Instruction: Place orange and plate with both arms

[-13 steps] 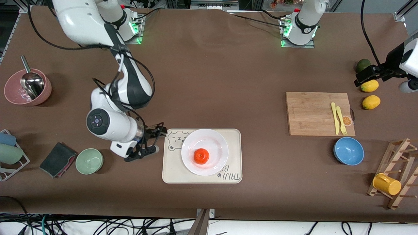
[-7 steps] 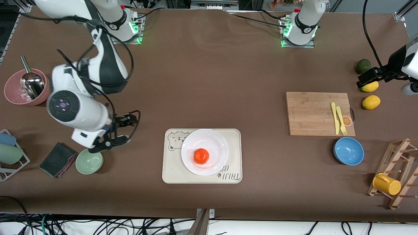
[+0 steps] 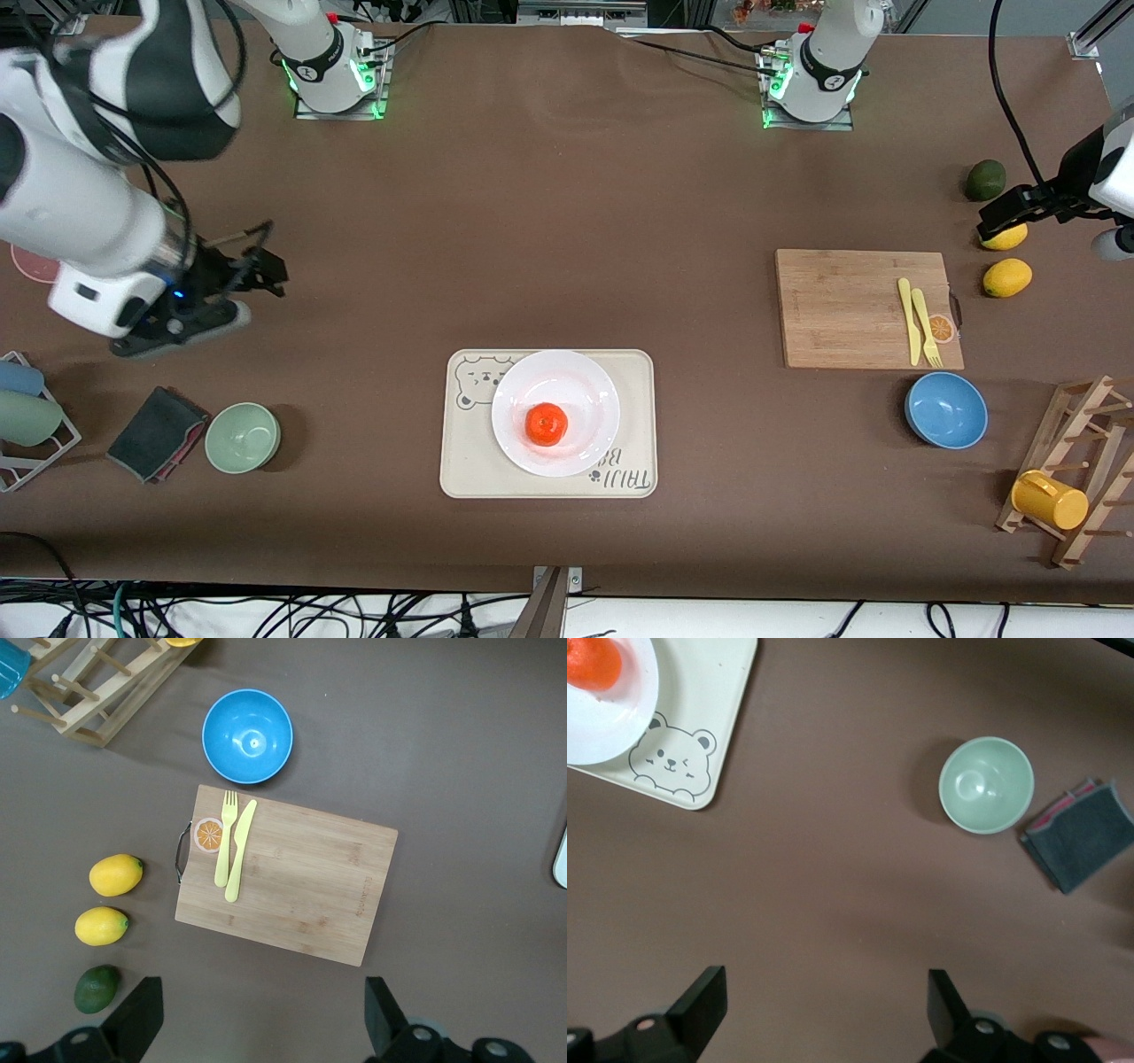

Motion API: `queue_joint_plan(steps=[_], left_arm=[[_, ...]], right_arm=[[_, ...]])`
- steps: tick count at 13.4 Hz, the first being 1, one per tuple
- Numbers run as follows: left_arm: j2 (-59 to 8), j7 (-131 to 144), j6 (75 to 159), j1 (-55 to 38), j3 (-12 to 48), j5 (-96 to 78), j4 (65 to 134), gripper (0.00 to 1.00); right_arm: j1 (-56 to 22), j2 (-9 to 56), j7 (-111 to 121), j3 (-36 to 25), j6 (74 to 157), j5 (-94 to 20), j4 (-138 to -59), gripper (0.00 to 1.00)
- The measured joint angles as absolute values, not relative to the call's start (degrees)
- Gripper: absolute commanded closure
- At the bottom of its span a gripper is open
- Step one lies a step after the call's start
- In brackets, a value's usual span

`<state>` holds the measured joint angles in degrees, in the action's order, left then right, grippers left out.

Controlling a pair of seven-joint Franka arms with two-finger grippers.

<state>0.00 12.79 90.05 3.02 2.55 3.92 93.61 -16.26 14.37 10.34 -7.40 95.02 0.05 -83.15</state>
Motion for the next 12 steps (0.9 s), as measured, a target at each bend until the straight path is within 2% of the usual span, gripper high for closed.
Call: queue_joint_plan(steps=[6,12], left_arm=[[0.0,12.8,88.6,2.7,3.9,3.9,93.4,0.00],[0.0,12.8,88.5,2.8,3.9,3.9,93.4,0.00]], right_arm=[[-9.0,3.2,8.0,-7.5,93.4,3.5,-93.0,0.00],[-4.3,-1.8,6.4,-7.3,88.9,3.4,-94.0,0.00]])
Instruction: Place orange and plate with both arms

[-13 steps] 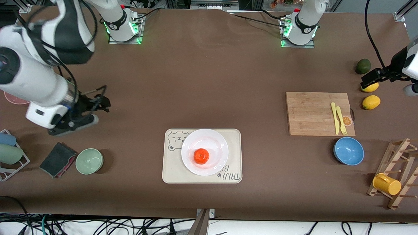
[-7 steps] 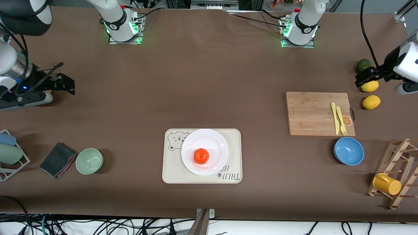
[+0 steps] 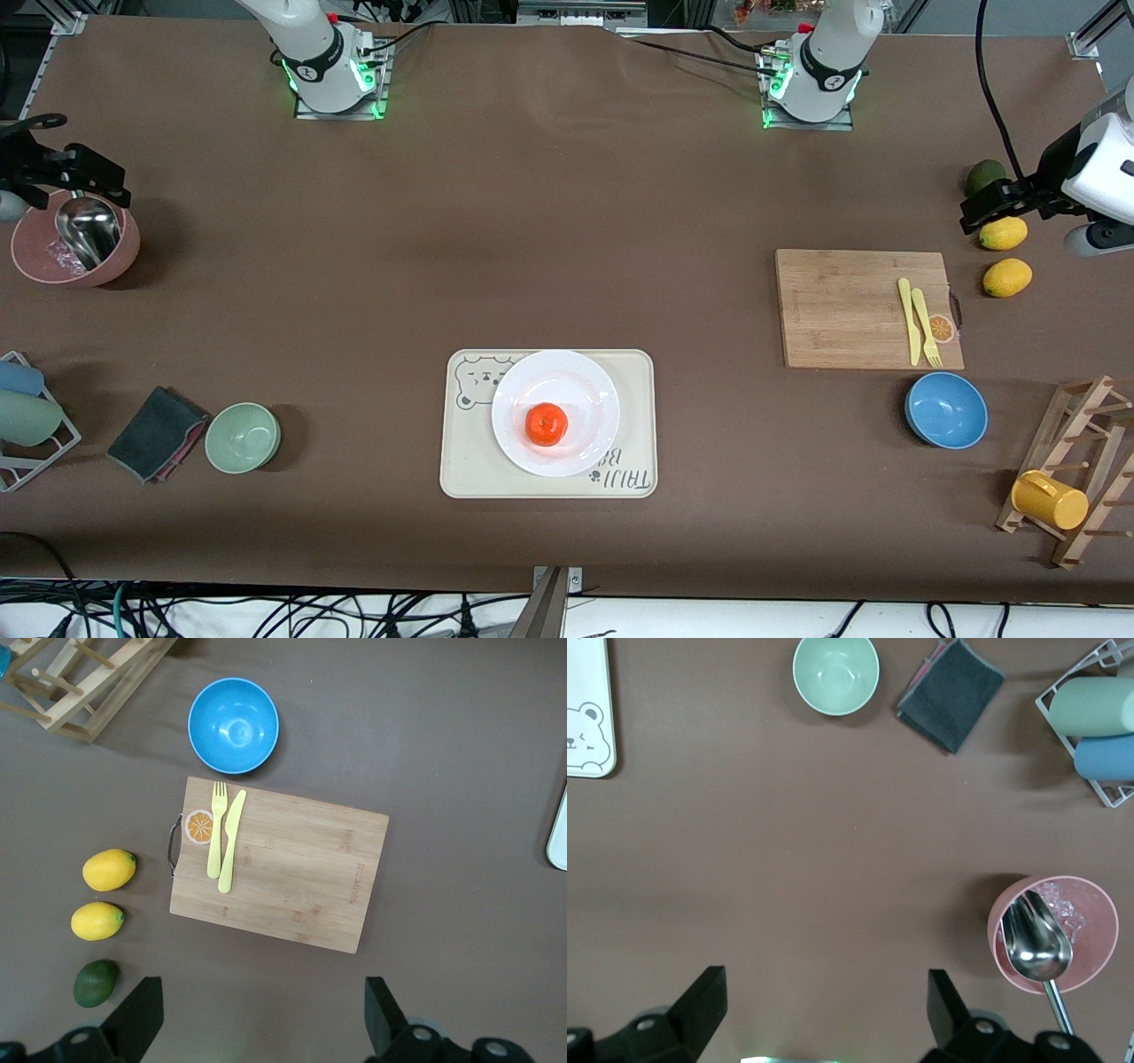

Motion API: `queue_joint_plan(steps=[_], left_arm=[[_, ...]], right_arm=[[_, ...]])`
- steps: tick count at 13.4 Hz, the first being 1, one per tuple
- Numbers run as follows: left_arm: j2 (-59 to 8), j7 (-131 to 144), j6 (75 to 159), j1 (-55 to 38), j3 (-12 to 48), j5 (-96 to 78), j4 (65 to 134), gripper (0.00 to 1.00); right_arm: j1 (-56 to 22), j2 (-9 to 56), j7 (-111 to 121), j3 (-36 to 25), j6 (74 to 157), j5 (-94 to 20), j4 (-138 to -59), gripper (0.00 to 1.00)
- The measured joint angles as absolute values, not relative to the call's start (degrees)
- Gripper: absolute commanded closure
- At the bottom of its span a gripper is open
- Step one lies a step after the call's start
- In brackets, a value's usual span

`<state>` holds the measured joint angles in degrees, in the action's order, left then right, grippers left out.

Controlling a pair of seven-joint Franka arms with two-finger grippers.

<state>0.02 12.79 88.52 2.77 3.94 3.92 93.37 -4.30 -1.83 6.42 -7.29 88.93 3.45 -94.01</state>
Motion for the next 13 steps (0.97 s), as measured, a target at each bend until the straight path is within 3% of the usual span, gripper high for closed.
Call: queue_joint_plan(steps=[13], left_arm=[[0.0,12.8,88.3,2.9,3.9,3.9,93.4,0.00]], right_arm=[[-3.3,-2.4,4.6,-4.8,88.5,0.5,-94.0,0.00]])
